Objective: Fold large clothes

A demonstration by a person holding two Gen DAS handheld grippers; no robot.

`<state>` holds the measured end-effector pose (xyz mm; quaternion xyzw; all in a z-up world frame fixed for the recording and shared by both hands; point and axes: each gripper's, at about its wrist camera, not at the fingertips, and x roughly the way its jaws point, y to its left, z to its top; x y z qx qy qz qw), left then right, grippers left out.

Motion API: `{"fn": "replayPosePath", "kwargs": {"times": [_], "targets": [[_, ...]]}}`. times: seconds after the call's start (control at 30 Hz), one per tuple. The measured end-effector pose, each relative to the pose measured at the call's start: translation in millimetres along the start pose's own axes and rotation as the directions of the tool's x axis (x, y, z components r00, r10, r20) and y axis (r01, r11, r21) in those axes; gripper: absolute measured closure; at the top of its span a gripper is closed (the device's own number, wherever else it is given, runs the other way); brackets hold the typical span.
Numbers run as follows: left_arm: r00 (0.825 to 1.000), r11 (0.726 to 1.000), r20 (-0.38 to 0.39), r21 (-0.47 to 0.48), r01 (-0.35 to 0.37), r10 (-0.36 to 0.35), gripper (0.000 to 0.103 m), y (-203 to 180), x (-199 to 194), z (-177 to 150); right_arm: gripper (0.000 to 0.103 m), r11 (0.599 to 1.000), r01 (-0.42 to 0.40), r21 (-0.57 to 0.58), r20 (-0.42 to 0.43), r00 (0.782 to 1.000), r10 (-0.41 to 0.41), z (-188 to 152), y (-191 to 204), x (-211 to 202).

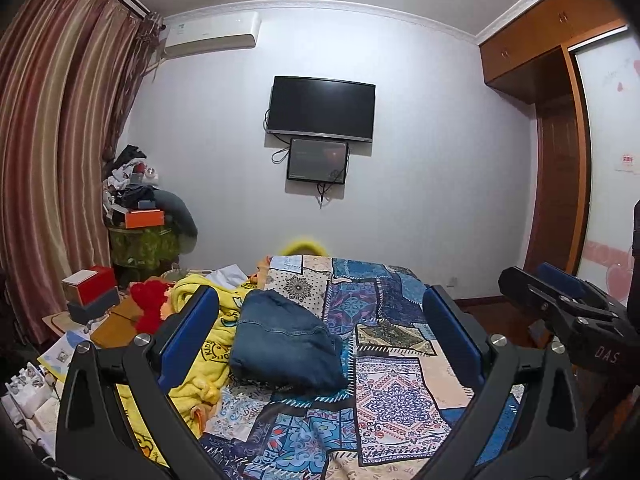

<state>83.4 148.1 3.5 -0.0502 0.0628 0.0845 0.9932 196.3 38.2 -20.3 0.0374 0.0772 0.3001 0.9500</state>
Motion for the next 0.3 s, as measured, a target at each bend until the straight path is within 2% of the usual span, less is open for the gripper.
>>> {"fn": "replayPosePath", "kwargs": {"times": [0.3], "targets": [[1.0,1.0,-0.008,0.001,0.016,-0.016,0.001,0.4,2.7,-1.6,0.0,1.0,0.001,0.004,-0.01,1.0,-0.001,-0.6,-0.7,2.9]]}}
